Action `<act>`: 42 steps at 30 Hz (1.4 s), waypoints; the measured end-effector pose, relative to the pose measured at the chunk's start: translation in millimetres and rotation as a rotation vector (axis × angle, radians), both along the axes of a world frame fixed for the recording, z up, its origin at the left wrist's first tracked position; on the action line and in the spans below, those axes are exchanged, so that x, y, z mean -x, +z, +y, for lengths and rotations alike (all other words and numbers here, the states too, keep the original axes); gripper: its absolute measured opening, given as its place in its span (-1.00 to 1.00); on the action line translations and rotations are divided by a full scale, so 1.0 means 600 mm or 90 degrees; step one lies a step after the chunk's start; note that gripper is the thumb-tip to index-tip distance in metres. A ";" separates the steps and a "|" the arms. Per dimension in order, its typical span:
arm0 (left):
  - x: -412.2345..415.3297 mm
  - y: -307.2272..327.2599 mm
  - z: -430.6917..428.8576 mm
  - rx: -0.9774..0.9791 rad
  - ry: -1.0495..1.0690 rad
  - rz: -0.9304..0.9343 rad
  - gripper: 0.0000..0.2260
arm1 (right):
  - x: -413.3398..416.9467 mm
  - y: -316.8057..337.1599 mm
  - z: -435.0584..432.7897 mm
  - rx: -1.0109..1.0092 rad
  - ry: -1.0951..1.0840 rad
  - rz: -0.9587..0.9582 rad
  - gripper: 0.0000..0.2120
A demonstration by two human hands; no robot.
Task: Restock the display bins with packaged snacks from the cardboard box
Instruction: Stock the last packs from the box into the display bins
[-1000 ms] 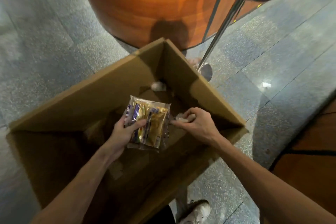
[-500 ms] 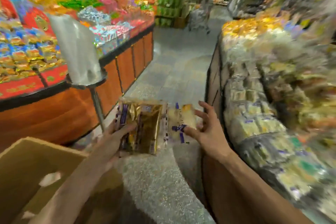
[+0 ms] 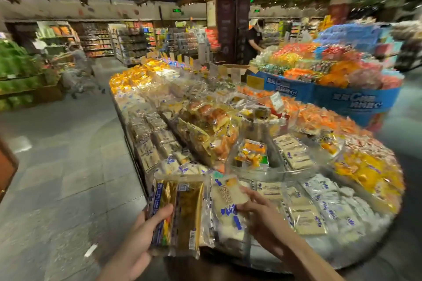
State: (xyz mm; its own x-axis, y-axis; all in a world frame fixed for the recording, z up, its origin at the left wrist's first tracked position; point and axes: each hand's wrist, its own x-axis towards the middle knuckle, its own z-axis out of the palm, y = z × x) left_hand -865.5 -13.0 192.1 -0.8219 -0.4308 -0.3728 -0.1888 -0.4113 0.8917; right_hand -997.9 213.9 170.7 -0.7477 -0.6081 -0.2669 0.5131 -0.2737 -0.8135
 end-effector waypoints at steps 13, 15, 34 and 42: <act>0.318 -0.210 0.031 -0.028 -0.250 -0.141 0.20 | 0.166 -0.139 0.097 -0.225 -0.114 -0.105 -0.26; 0.367 -0.220 0.052 -0.048 -0.302 -0.149 0.13 | 0.190 -0.147 0.117 -0.221 -0.163 -0.136 -0.36; 0.435 -0.166 0.103 -0.044 -0.039 -0.136 -0.23 | 0.450 -0.130 0.150 -0.338 0.114 0.079 -0.80; 0.343 -0.149 -0.050 -0.077 0.132 -0.079 -0.66 | 0.434 -0.204 -0.116 -0.508 0.224 0.412 -0.75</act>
State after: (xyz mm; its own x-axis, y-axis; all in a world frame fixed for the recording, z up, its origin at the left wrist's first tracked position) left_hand -1071.5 -43.1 102.7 -0.6659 -0.5309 -0.5240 -0.1944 -0.5546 0.8091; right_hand -1258.6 144.5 48.6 -0.7061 -0.6421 -0.2987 -0.1304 0.5325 -0.8363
